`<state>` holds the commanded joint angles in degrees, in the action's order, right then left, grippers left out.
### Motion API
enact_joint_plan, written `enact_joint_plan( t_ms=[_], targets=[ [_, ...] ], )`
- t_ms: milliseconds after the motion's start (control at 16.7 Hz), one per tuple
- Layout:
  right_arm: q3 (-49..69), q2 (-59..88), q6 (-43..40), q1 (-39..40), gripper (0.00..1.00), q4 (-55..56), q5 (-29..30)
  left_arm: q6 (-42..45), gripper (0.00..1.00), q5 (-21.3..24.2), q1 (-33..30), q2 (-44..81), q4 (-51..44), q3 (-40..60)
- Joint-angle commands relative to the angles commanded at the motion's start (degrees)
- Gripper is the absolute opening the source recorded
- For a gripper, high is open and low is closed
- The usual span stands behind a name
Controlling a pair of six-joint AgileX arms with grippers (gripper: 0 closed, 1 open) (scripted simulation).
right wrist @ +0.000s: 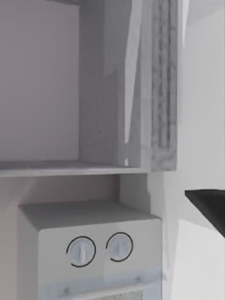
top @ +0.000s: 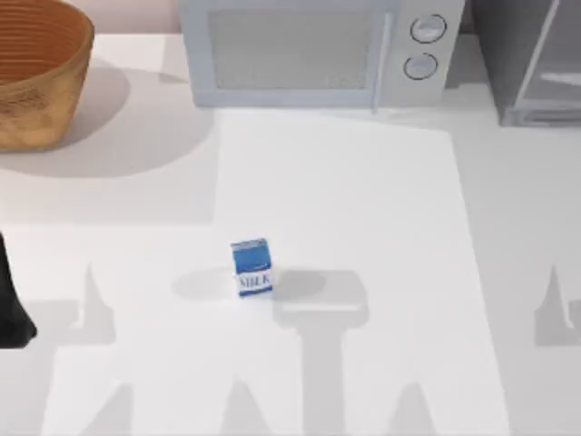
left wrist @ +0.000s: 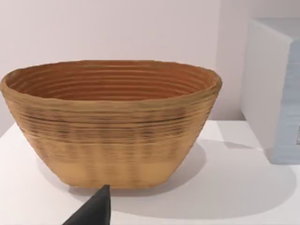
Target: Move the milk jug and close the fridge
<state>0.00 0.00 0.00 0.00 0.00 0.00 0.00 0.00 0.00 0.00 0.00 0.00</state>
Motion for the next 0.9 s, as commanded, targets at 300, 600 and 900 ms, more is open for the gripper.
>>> enact_joint_plan(
  t_ms=[300, 600, 900],
  targets=[
    [0.21, 3.87, 0.16, 3.98, 1.0, 3.81, 3.97, 0.0, 1.0, 0.0, 0.0, 0.0, 0.0, 0.0],
    [0.59, 18.12, 0.49, 21.07, 1.0, 17.26, 20.95, 0.0, 1.0, 0.0, 0.0, 0.0, 0.0, 0.0],
    [1.03, 33.68, 0.85, 40.89, 1.0, 31.96, 40.67, 0.0, 1.0, 0.0, 0.0, 0.0, 0.0, 0.0]
  ],
)
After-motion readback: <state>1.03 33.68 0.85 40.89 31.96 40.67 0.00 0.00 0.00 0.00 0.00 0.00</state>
